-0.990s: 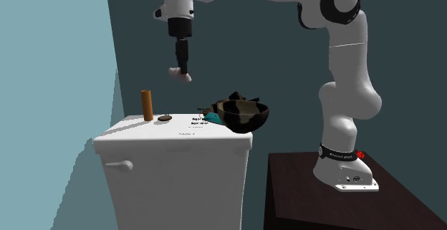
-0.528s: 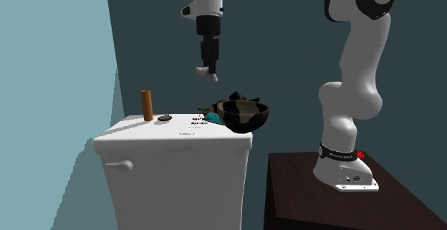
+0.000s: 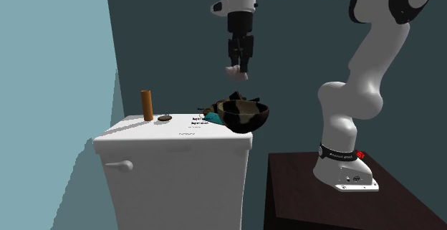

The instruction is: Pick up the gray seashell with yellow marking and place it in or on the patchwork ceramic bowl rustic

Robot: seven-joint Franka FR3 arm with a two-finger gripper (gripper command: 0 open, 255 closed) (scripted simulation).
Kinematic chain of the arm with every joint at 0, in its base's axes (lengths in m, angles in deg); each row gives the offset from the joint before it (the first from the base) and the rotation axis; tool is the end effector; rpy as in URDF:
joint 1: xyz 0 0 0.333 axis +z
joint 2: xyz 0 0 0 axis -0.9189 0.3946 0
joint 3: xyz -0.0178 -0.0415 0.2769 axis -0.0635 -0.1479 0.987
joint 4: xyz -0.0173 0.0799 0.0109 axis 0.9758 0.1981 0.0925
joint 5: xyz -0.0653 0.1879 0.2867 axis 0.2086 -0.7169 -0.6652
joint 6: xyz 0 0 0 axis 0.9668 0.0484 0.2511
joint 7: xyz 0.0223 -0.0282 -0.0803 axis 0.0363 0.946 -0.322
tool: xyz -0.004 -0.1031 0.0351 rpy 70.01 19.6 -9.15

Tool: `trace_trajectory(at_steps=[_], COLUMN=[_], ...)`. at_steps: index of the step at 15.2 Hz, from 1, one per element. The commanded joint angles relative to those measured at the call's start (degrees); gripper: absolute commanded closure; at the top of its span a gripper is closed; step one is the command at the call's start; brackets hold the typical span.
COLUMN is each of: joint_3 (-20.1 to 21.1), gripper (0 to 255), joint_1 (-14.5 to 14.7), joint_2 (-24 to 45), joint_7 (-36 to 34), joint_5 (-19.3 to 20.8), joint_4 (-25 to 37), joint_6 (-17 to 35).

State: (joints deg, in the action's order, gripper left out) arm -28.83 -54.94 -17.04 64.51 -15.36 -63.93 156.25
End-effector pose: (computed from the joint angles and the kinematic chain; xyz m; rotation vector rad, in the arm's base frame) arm 0.3591 0.1301 0.5738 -3.0480 -0.7569 0.0009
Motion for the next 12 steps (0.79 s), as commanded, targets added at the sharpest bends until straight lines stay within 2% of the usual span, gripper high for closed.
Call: trace_trajectory(at_steps=[1, 12], joint_3=[0.0, 0.2], gripper=[255, 255], joint_1=[0.1, 0.2], joint_2=[-1.5, -2.1], joint_7=[0.1, 0.2], joint_5=[-0.1, -0.4], joint_4=[-2.8, -11.8], joint_6=[1.3, 9.7])
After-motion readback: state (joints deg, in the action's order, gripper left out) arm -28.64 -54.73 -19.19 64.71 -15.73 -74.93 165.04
